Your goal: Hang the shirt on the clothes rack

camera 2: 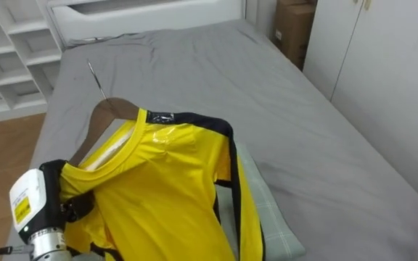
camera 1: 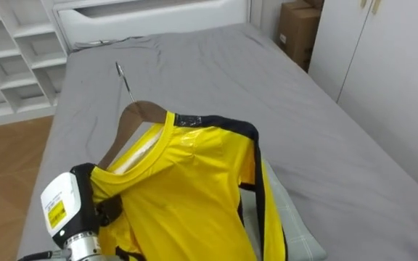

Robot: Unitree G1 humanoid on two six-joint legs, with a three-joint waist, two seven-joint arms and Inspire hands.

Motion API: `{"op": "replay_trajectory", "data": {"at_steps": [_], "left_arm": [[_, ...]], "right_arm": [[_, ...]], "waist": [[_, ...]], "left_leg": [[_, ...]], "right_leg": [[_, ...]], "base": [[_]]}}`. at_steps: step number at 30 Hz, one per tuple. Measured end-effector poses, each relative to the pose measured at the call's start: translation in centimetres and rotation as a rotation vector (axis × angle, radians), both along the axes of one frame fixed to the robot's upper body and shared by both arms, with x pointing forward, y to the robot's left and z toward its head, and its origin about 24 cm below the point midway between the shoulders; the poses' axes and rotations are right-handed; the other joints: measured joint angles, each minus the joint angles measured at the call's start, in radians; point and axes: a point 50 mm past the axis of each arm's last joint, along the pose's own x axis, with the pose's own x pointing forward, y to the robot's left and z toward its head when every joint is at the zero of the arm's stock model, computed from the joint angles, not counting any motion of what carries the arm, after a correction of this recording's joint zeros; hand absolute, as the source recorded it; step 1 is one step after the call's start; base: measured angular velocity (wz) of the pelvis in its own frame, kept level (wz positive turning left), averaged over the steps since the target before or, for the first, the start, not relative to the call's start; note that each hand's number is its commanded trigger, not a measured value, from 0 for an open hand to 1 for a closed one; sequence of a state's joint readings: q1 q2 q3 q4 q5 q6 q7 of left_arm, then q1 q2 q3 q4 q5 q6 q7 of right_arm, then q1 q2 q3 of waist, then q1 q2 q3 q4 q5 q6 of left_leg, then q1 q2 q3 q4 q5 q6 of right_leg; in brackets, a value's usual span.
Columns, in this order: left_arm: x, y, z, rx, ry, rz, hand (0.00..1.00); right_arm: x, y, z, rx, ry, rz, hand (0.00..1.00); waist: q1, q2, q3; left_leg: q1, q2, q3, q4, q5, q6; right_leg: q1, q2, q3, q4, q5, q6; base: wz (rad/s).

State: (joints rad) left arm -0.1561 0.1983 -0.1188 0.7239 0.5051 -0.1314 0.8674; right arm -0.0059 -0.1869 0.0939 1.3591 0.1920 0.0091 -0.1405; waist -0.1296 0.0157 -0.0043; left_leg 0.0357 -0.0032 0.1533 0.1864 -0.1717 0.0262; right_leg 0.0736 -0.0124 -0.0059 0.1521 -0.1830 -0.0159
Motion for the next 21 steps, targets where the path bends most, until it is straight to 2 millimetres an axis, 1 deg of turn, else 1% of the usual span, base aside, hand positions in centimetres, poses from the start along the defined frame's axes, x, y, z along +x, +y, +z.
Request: {"op": "replay_trajectory", "data": {"at_steps": [7, 13, 17, 21], "left_arm": [[0.1, -0.1, 0.5, 0.004, -0.039, 0.005, 1.0], [0.1, -0.1, 0.5, 0.005, -0.038, 0.004, 1.0], [0.2, -0.2, 0.7, 0.016, -0.046, -0.006, 1.0], [0.1, -0.3, 0.7, 0.047, -0.044, -0.028, 1.0]], "right_arm": [[-0.1, 0.0, 0.0, -0.001, 0.003, -0.001, 0.0], [-0.4, -0.2, 0.0, -0.034, 0.016, 0.028, 0.0], [-0.6, -0.6, 0.1, -0.09, 0.032, 0.056, 0.0], [-0.2, -1.2, 0.5, -0.186, 0.031, 0.1, 0.0]], "waist": [[-0.004, -0.002, 0.0014], [-0.006, -0.007, 0.005], [-0.007, -0.007, 0.0048], [-0.008, -0.008, 0.0042]], "left_leg": [[0.002, -0.001, -0.002, -0.001, 0.0, 0.0], [0.01, -0.002, -0.004, -0.005, 0.0, 0.0], [0.01, -0.005, -0.009, -0.008, 0.0, 0.0], [0.009, -0.007, -0.018, -0.007, 0.0, 0.0]], "right_leg": [[0.005, -0.001, -0.001, -0.002, 0.0, 0.0], [0.013, -0.001, -0.002, -0.003, -0.001, 0.001], [0.014, -0.003, -0.007, -0.003, -0.002, 0.002], [0.017, -0.004, -0.017, -0.002, -0.003, 0.003]], "base": [[0.01], [0.0], [0.03], [0.06]]}}
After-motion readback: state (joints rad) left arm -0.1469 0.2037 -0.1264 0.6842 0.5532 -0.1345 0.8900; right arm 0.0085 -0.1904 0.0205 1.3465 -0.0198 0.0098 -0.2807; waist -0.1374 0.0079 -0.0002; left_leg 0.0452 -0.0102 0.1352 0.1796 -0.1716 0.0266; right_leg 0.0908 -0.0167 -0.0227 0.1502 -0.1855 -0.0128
